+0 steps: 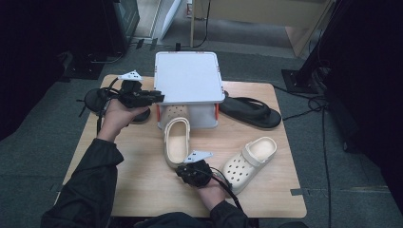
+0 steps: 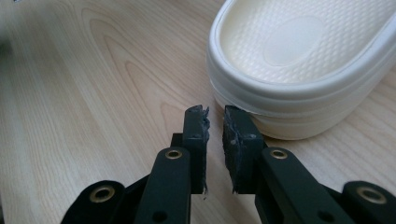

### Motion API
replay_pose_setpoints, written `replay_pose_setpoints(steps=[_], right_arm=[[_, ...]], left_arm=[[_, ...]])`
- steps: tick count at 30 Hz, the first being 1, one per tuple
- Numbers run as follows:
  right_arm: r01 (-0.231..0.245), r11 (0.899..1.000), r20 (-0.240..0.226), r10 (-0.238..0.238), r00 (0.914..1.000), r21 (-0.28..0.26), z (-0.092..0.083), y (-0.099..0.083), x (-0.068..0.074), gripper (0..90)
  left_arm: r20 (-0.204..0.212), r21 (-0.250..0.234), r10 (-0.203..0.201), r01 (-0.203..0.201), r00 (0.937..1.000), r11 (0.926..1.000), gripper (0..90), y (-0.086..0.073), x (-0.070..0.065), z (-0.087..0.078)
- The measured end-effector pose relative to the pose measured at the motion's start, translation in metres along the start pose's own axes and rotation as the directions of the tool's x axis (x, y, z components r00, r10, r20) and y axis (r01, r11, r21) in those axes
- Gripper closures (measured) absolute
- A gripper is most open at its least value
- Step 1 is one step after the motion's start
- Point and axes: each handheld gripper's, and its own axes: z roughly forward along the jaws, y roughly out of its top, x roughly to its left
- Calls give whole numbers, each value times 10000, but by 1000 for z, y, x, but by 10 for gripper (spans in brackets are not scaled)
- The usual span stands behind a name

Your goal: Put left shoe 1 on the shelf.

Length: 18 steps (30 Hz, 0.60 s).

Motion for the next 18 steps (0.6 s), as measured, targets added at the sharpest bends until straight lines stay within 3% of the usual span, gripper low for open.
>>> replay_pose_setpoints(steps=[3,5,11,18], right_arm=[[271,9993,404,-260,9988,-261,-1,6,-1,774],[212,9989,259,-201,9995,-410,-2,12,-5,782],[342,9968,506,-306,9983,-725,3,28,-10,763],[279,9986,632,-250,9977,-459,17,43,-21,755]], left_arm=[[-10,-4,0,-1,10000,10000,705,0,0,0],[-36,10,40,-40,10000,10000,705,0,0,0],[-13,-10,12,-12,10000,10000,706,0,0,0],[26,-9,-36,36,10000,10000,708,0,0,0]])
